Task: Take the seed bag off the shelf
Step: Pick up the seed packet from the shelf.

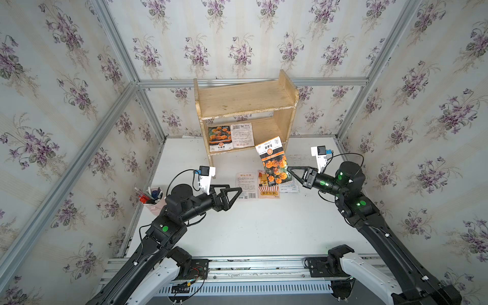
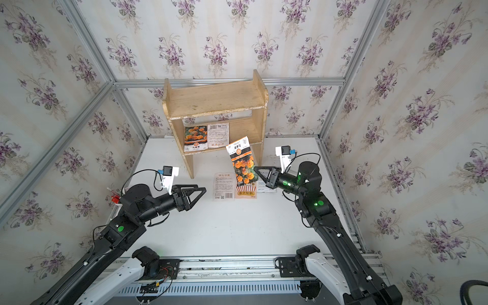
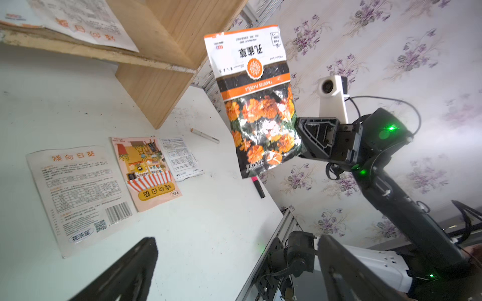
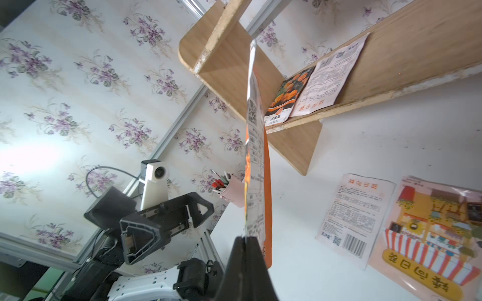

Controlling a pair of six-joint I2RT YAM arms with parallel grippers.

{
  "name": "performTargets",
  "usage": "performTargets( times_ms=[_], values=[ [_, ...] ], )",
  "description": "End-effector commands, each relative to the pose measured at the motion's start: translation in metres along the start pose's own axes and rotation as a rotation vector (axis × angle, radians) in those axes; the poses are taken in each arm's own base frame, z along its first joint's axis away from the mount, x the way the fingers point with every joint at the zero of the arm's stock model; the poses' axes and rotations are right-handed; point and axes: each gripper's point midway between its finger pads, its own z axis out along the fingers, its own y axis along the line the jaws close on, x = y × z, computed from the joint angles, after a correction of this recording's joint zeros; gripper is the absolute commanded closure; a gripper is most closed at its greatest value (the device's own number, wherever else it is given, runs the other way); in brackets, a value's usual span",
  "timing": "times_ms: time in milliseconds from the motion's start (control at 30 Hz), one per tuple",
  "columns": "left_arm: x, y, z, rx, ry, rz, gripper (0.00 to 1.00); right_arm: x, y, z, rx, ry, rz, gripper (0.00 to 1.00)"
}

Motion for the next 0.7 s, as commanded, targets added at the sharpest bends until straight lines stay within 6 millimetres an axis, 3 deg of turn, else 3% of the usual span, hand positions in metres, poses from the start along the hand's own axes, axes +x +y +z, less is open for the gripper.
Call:
performTargets(
  times_ms=[0,333,600,667],
  values=[
    [-0.023,-0.028,0.0,0.124,-0.081,0.018,0.0,-0.001,0.029,-0.003,-0.099,-0.016,0.014,1.0],
    [-0.037,-0.041,0.006,0.206,-0.134,-0.013,0.0,0.015,0.098,0.005,-0.286,0.009,-0.007,1.0],
    [-0.041,-0.06,0.008,0.289,-0.141,-0.03,0.06,0.018,0.109,0.011,-0.313,-0.016,-0.011,1.0],
    [-0.04,-0.064,0.008,0.305,-0.137,-0.031,0.14,0.018,0.109,0.012,-0.315,-0.018,-0.012,1.0]
  ],
)
